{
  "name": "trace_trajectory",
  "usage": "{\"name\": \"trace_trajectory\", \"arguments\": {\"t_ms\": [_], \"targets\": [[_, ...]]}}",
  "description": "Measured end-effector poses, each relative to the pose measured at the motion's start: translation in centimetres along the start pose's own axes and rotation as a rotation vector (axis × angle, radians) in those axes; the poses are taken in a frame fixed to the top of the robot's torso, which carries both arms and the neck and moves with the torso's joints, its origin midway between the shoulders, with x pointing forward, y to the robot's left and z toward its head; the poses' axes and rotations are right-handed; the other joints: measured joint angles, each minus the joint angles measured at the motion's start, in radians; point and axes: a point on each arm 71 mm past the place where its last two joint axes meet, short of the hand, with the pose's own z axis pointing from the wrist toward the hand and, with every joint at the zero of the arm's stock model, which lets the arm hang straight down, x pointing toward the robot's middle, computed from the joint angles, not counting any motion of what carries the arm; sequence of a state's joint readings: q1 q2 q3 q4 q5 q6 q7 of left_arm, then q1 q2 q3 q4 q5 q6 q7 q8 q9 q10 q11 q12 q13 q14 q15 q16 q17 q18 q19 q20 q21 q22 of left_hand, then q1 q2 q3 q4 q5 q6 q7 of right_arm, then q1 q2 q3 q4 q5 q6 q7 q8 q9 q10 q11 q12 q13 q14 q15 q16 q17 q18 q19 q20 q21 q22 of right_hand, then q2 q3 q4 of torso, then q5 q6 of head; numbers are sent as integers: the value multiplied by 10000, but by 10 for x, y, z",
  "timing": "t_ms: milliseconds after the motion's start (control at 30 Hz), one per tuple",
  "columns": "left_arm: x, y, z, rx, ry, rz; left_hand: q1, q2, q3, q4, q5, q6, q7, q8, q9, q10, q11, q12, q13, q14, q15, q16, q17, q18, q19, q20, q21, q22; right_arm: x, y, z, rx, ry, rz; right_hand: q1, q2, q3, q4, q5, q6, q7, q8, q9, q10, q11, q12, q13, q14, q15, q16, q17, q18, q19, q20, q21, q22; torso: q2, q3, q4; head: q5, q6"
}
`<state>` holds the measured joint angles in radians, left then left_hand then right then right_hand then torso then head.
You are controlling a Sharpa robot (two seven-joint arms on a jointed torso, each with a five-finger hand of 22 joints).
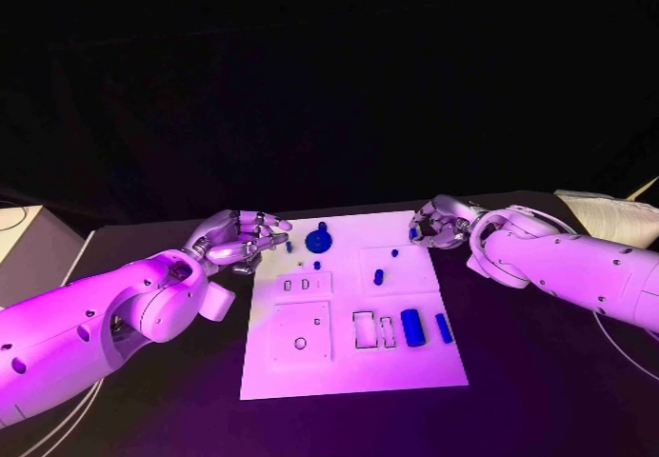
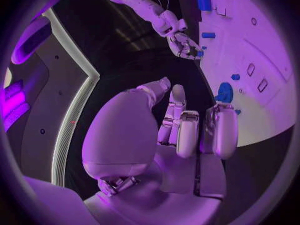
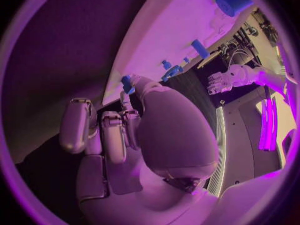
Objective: Assemble the parts on the task board
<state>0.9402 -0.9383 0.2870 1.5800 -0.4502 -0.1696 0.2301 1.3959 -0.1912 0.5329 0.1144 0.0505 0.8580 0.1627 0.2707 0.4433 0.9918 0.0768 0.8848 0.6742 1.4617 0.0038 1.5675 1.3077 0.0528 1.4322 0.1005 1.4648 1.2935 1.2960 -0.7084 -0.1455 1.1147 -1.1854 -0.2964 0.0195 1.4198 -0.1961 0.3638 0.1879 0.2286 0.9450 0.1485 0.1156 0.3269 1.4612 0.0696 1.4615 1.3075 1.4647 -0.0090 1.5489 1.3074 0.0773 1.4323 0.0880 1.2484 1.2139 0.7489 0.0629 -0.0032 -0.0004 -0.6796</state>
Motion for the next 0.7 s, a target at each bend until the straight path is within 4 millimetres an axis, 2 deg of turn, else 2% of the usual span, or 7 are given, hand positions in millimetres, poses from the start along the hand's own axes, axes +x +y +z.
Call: {"name": "trace_trajectory", "arguments": {"t_ms": [200, 400, 533, 567, 700], "targets": [[0, 0, 0, 4, -4, -1, -3, -3, 0, 0, 0, 0, 0, 0, 0, 0, 0, -49, -28, 0, 0, -38, -1, -1, -33, 33, 0, -25, 1, 1, 1, -15, 41, -16, 0, 0, 136, -27, 0, 202, -23, 117, 30, 36, -36, 38, -1, 33, -44, 0, 0, 0, 0, 0, 0, 24, 0, 1, -3, 5, -36], [0, 0, 0, 2, -18, 2, -42, -42, 54, 1, 0, 0, 0, 47, 11, -37, 37, -118, -117, 0, 0, -90, -1, 0, -103, 31, -48, -148, 1, 2, 1, -36, 58, -35, -52, 52, 367, -99, -1, 509, -152, 291, 91, 37, -108, 38, -1, -3, -150, 0, 0, 0, 38, -38, 0, 39, -5, 8, -1, -4, -53], [0, 0, 0, 1, -25, 4, -42, -42, 54, 1, 0, 0, 0, 47, 11, -37, 37, -137, -139, 0, 0, -90, -1, 1, -103, 31, -91, -186, 1, 2, 1, -42, 3, -41, -122, 121, 465, -140, -1, 678, -215, 402, 137, 44, -173, 77, -1, 18, -209, 0, 0, -1, 38, -115, 0, 73, -6, 12, -1, -11, -60], [0, 0, 0, 1, -26, 4, -42, -42, 54, 1, 0, 0, 0, 47, 11, -37, 37, -137, -139, 0, 0, -90, -1, 1, -103, 31, -91, -189, 1, 2, 1, -41, -20, -43, -145, 144, 493, -168, -3, 721, -258, 460, 151, 38, -179, 78, -2, 16, -274, 0, 0, 0, 66, -143, 0, 79, -7, 12, -1, -14, -67], [-1, 0, 0, 0, -33, 7, -41, -41, 109, 2, 0, 0, 0, 46, 20, -37, 37, -137, -156, 0, 0, -131, -1, 1, -103, 31, -91, -190, 0, 3, 1, -11, -167, -47, -174, 173, 585, -206, -6, 774, -272, 508, 194, 73, -215, 78, -2, 15, -276, 0, 0, -1, 35, -184, 0, 86, -8, 12, -1, -17, -74]]}}
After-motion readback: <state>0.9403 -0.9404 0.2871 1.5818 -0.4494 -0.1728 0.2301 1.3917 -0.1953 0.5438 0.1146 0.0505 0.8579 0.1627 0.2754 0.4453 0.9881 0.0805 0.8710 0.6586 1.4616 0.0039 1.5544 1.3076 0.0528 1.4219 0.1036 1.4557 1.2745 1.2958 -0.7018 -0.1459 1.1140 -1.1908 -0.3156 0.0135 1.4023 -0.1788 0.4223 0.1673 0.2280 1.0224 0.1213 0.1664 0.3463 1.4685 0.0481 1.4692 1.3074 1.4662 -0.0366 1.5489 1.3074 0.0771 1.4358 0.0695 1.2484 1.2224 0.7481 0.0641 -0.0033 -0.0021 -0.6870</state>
